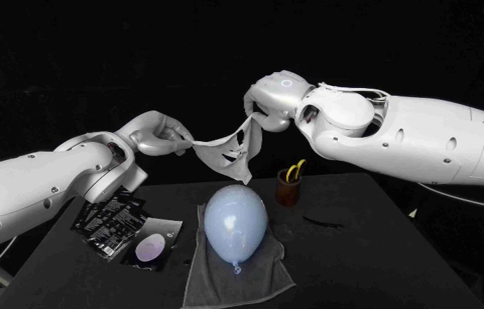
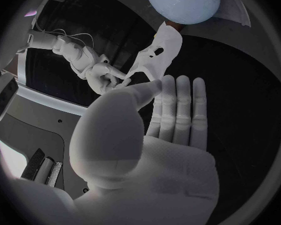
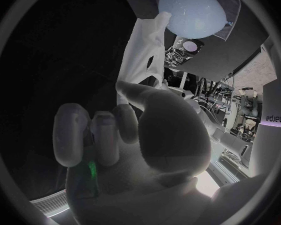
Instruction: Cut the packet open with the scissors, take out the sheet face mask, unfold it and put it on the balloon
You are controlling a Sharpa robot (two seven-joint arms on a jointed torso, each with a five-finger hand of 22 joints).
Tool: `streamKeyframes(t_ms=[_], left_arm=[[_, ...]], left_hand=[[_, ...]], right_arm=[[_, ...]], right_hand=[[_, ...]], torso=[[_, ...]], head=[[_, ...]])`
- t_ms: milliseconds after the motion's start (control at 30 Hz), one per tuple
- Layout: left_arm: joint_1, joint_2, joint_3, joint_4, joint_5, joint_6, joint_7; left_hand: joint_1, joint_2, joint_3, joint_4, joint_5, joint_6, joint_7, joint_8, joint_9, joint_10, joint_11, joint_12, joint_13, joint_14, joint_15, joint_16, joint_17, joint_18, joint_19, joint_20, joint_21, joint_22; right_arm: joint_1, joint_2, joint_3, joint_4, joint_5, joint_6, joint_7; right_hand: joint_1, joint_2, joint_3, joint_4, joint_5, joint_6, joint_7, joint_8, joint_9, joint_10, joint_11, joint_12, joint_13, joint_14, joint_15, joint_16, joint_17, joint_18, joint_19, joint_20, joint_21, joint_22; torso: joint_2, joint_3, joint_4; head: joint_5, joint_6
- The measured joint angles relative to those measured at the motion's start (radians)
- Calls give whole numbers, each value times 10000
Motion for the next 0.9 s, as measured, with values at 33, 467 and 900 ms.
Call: streamKeyframes(t_ms=[33, 467, 900], left_arm=[[-9, 18, -1, -13, 9, -2, 1], [-62, 88, -24, -241, 107, 12, 3], [-188, 162, -32, -450, 136, 109, 10]], left_hand=[[-13, -13, -52, 52, 0, 0, 0, -55, 0, 0, -1, -1, 0, 0, 0, 0, 0, 0, 0, 0, -46, -28], [87, -453, -574, 271, 0, -198, 129, -563, -234, -245, 100, -3, -6, -247, 105, 164, -2, 117, 44, 107, -483, -398], [176, -802, -1019, 469, -1, -487, 274, -960, -358, -552, 230, -255, -236, -516, 233, 251, -62, 110, 168, 231, -1037, -858]], right_arm=[[0, 21, 1, -17, -1, 0, -14], [2, 224, 2, -176, -9, 74, -161], [4, 339, 2, -307, -18, 271, -249]], right_hand=[[0, 0, 0, 0, 0, 0, 0, 0, 0, 0, 0, 0, 0, 0, 0, 0, 0, 0, 0, 0, 0, 0], [0, 0, -1, -1, -17, 0, 0, -26, 0, -2, -1, -2, 2, 0, 0, 2, -4, 0, -2, 2, 0, 4], [0, 0, -2, -3, 13, -3, 3, -12, 0, -3, -1, -3, -5, 0, 0, 0, -7, 1, -18, 18, -1, 8]], torso=[[0, 0, 0], [1, -1, 5], [9, -7, 5]], head=[[-1, 1], [-80, -53], [-140, -150]])
